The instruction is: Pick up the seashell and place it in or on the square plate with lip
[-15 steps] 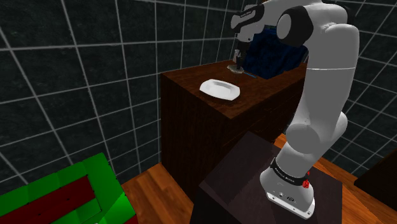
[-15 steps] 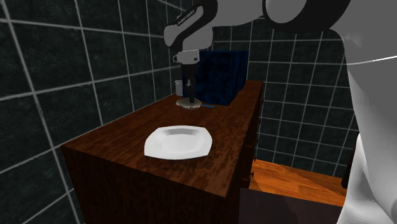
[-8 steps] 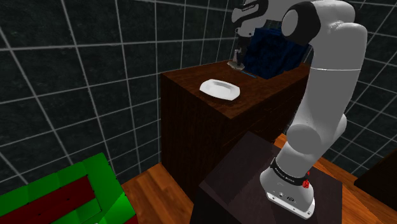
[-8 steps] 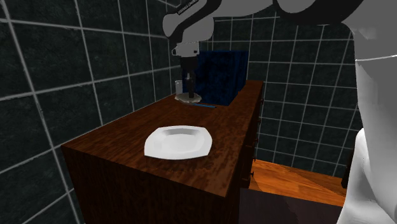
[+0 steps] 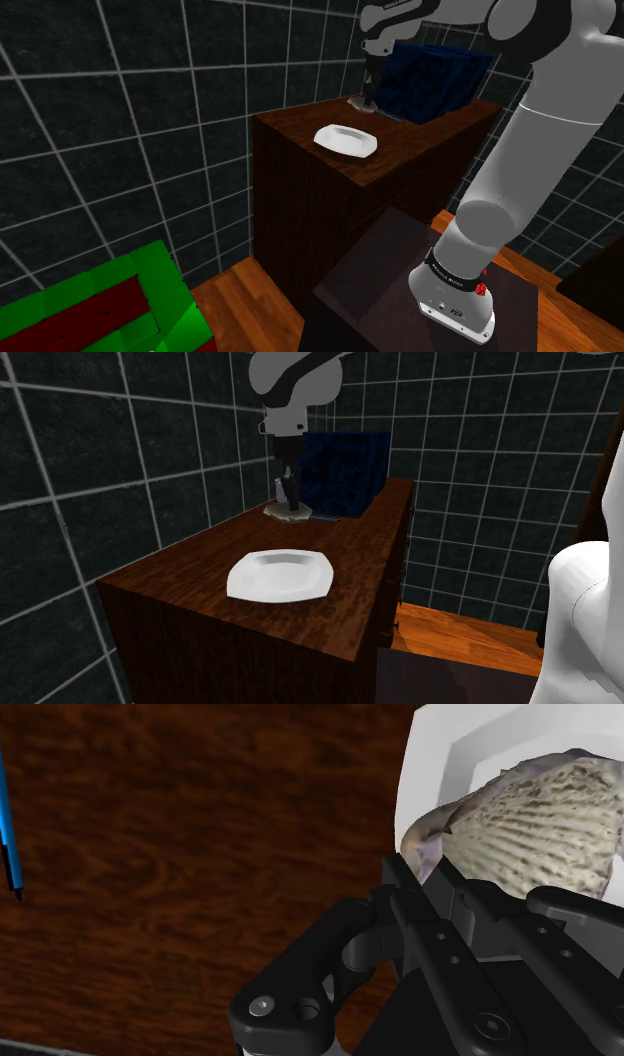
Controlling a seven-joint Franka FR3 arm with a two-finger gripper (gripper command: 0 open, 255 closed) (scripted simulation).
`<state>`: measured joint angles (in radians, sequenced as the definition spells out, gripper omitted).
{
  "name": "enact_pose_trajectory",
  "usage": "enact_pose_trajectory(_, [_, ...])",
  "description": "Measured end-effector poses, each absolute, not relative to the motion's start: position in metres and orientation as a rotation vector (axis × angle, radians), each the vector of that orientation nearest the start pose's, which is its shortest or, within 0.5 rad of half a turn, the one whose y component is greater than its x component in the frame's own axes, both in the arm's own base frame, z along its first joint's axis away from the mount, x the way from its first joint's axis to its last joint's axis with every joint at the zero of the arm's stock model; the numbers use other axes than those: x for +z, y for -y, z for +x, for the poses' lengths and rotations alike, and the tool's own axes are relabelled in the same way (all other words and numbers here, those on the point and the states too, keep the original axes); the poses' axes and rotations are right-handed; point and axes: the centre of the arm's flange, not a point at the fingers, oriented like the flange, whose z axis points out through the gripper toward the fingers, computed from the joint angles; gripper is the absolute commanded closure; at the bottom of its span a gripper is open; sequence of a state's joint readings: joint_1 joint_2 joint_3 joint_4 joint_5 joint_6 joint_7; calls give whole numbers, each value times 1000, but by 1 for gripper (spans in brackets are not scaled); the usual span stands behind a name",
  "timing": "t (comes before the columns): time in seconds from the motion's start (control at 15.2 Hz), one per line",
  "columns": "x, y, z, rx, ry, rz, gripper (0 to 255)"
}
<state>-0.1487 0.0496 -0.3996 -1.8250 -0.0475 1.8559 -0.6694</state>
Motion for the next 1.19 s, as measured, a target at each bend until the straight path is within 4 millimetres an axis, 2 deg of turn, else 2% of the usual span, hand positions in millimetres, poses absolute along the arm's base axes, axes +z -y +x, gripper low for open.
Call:
enact_pose_trajectory(0.4, [507,224,478,79,216,-3178,255])
enact_pose_trajectory(0.59, [498,215,477,79,214,-3178,255])
enact_pose_trajectory(1.19, [453,215,479,80,214,-3178,255])
